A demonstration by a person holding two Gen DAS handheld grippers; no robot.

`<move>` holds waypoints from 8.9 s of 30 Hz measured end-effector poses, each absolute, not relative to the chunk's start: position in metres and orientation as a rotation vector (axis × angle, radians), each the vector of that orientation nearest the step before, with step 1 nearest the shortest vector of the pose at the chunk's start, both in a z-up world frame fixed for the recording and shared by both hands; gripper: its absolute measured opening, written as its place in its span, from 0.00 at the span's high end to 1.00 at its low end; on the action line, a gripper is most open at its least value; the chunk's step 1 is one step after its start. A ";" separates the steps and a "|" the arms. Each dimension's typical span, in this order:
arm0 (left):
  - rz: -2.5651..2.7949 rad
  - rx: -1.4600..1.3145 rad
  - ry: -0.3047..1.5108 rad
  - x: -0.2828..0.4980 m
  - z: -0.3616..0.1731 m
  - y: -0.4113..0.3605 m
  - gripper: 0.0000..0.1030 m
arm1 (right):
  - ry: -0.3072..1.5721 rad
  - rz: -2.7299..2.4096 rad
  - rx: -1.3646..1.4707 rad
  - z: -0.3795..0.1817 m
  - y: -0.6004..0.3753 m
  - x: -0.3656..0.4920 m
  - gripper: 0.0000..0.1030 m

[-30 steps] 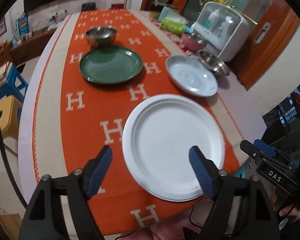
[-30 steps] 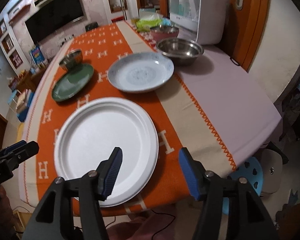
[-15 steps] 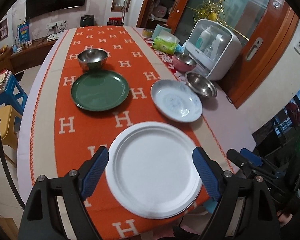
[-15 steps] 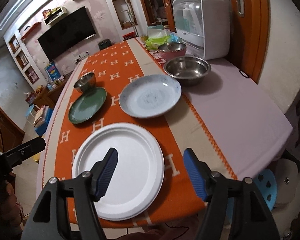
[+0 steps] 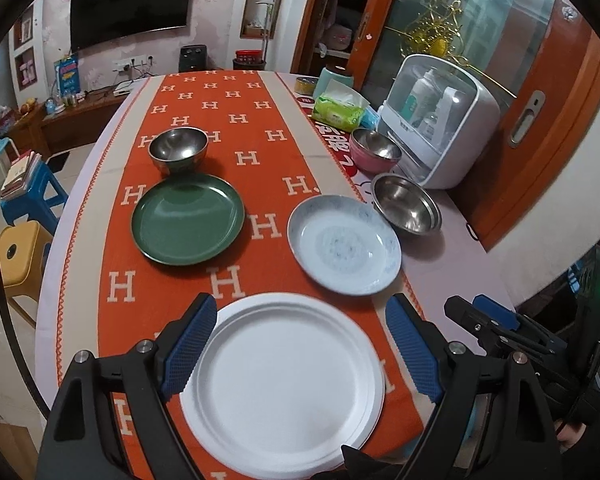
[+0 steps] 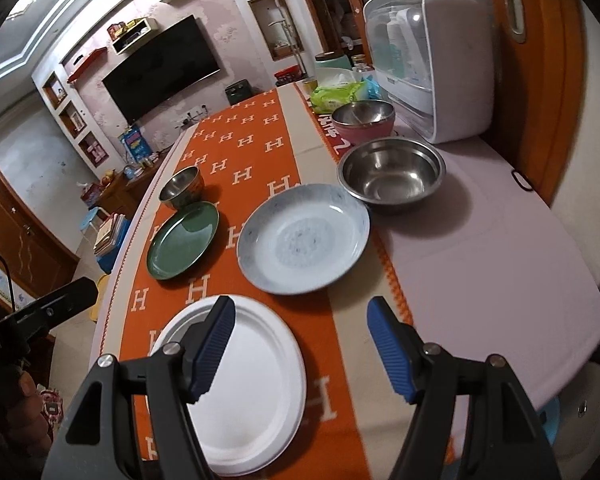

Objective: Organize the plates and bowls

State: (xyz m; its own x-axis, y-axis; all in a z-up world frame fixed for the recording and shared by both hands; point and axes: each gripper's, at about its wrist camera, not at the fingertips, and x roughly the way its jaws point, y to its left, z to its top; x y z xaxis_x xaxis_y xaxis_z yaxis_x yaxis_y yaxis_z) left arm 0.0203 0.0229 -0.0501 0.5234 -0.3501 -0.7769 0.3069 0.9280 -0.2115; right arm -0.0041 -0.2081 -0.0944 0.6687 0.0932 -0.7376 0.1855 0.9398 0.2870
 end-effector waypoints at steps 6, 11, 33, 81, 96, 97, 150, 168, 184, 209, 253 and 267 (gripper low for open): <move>-0.328 -0.067 0.970 0.037 -0.055 -0.001 0.17 | 0.862 0.024 0.346 -0.098 -0.233 0.023 0.33; -0.278 -0.104 0.999 0.051 -0.063 -0.015 0.17 | 0.899 0.081 0.361 -0.105 -0.258 0.048 0.33; -0.148 -0.125 1.206 0.135 -0.123 -0.053 0.17 | 1.128 0.217 0.457 -0.174 -0.302 0.135 0.33; -0.208 -0.021 1.475 0.209 -0.227 -0.100 0.53 | 1.159 0.387 0.727 -0.246 -0.329 0.172 0.88; -0.175 -0.064 1.498 0.198 -0.227 -0.084 0.60 | 1.174 0.374 0.719 -0.245 -0.327 0.170 0.88; -0.175 -0.060 1.500 0.195 -0.226 -0.084 0.60 | 1.177 0.371 0.722 -0.244 -0.327 0.169 0.89; -0.048 -0.254 1.021 0.020 -0.085 -0.006 0.62 | 0.955 0.658 0.484 -0.146 -0.259 0.113 0.87; 0.080 -0.362 1.116 -0.028 -0.120 0.053 0.62 | 1.076 0.756 0.316 -0.156 -0.186 0.092 0.86; -0.065 -0.283 1.310 -0.009 -0.169 0.062 0.62 | 1.248 0.571 0.282 -0.183 -0.165 0.085 0.86; -0.010 -0.265 1.451 0.000 -0.217 0.057 0.61 | 1.418 0.567 0.022 -0.211 -0.130 0.077 0.67; 0.120 -0.164 1.009 0.045 -0.067 0.122 0.27 | 0.779 0.543 -0.165 -0.100 -0.109 0.051 0.45; -0.044 0.044 0.963 0.107 -0.022 0.175 0.23 | 0.724 0.314 0.133 -0.084 -0.074 0.078 0.34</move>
State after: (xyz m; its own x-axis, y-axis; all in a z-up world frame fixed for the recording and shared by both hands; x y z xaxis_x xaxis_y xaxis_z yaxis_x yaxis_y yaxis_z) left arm 0.1072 0.1748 -0.0218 0.5701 -0.0181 -0.8214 0.0570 0.9982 0.0176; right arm 0.0784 -0.0742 -0.0843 0.7051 0.3269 -0.6293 -0.2357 0.9450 0.2267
